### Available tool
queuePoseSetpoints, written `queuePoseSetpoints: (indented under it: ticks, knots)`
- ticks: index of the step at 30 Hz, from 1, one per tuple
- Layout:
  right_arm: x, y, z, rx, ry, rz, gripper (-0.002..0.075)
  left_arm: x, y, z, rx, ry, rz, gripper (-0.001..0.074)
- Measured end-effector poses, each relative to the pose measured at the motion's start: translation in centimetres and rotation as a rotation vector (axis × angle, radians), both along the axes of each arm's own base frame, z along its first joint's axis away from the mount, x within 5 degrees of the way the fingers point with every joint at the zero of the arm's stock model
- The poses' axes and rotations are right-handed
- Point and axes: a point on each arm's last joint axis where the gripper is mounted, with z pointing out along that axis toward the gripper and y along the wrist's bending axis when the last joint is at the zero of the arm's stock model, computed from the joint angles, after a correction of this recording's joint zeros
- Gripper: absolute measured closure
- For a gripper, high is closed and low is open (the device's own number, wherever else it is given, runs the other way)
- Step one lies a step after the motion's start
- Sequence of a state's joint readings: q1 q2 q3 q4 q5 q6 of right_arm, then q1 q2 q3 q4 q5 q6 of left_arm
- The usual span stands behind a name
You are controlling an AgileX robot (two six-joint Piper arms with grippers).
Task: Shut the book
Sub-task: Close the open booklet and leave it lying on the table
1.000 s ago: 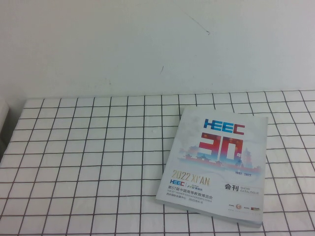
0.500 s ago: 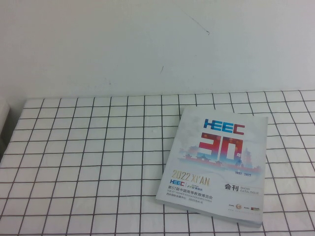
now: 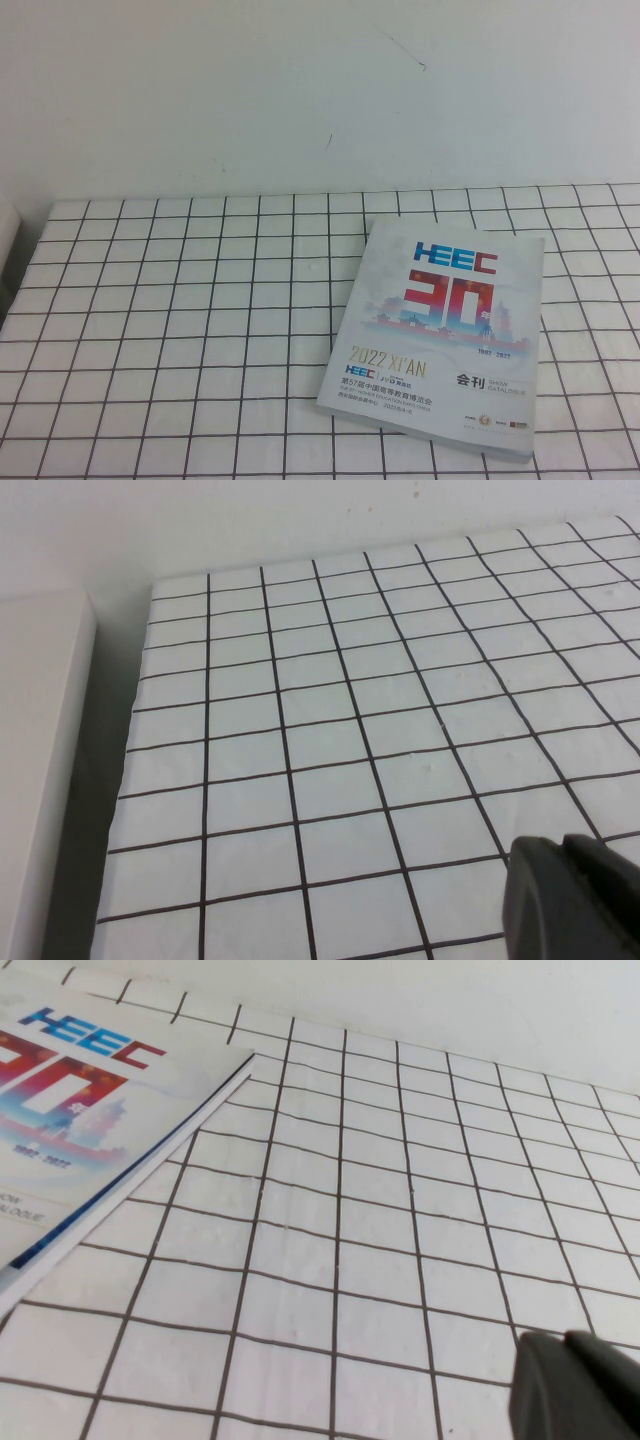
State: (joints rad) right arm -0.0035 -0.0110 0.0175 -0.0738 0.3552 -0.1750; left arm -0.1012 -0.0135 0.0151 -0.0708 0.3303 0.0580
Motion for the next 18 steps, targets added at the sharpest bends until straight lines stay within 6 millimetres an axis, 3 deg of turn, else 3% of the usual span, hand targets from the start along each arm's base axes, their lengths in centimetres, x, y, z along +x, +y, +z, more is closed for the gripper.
queuePoseSetpoints:
  ticks: [18]
  knots:
    - [0.00,0.00,0.00,0.057,-0.002,-0.020,0.0729,0.00,0.00,0.00,0.000,0.000,0.000,0.0738]
